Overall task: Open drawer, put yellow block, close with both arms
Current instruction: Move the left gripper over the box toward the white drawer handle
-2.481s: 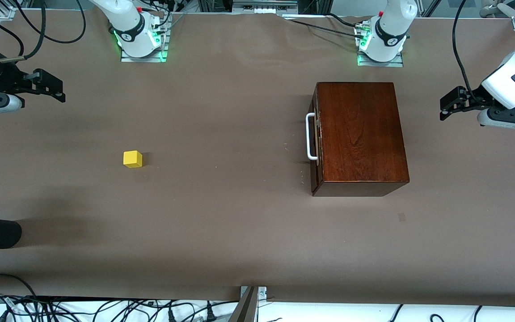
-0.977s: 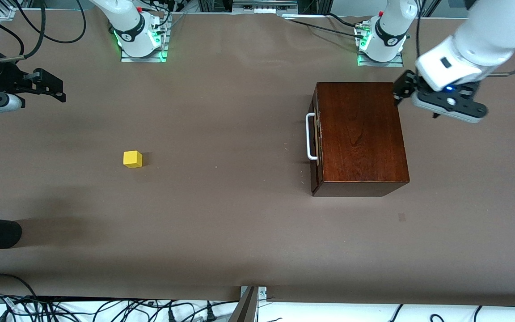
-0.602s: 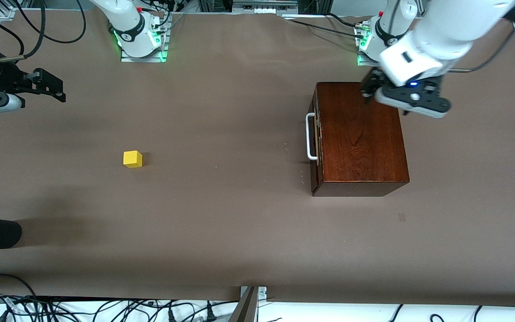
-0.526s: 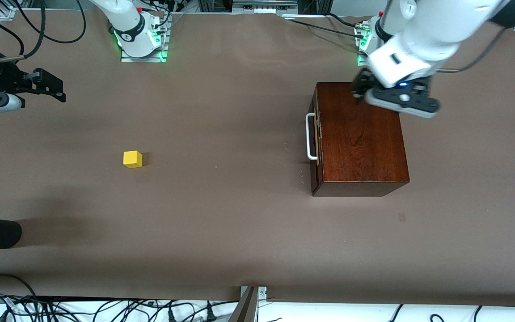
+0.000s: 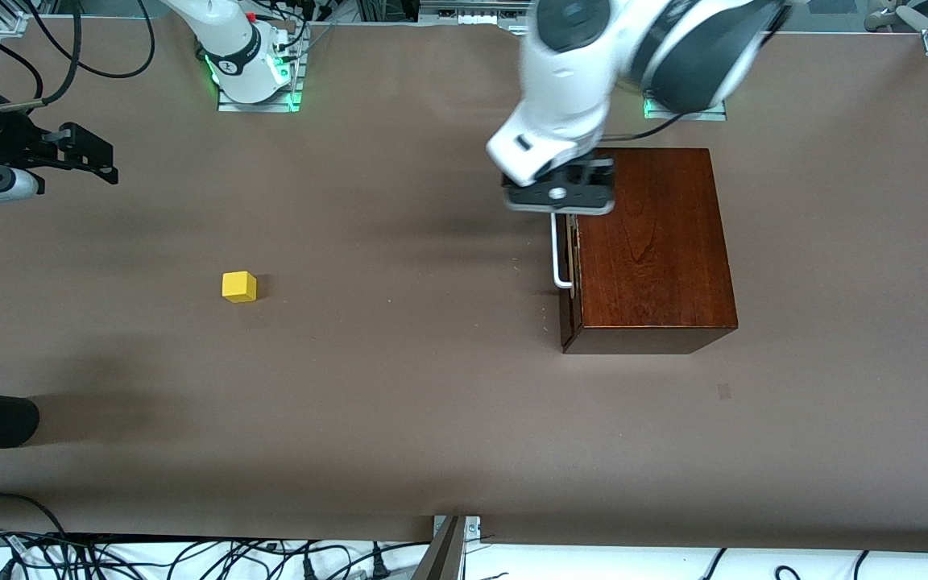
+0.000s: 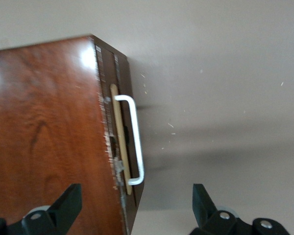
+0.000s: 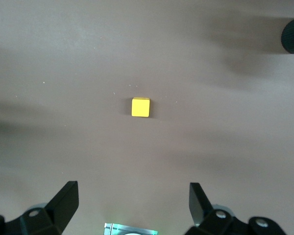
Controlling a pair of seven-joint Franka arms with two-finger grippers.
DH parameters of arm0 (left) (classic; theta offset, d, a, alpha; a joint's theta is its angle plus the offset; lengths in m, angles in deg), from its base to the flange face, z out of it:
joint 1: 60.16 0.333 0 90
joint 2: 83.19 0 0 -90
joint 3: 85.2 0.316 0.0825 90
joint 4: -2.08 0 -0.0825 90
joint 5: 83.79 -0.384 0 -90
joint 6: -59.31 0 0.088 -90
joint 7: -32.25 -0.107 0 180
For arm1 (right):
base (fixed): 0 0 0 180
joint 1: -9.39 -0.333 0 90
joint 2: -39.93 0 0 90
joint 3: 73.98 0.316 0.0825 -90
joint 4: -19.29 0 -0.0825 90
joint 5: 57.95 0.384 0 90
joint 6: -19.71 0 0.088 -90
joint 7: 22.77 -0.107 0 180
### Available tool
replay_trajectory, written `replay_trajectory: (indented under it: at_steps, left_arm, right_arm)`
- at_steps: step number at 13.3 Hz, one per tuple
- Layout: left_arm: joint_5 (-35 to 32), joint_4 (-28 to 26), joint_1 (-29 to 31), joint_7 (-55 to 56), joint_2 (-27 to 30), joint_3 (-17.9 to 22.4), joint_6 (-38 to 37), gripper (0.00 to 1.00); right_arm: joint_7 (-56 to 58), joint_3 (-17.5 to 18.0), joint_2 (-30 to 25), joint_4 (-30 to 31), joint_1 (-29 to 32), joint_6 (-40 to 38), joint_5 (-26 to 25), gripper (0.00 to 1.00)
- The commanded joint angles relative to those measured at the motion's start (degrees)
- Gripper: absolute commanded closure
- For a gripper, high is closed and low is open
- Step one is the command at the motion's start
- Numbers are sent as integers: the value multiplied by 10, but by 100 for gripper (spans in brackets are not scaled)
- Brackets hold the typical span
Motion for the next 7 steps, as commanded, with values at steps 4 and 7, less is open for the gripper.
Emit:
replay_trajectory:
  at_steps: [4,7]
  left_arm:
    - [-78,8,-3,8,-92,8,29,0]
    - [-82,0,-9,48,-119,10,40,0]
  right_arm:
    - [-3,-1,6,-14,-1,-2,8,0]
    - [-3,-2,5,-14,-1,-2,8,0]
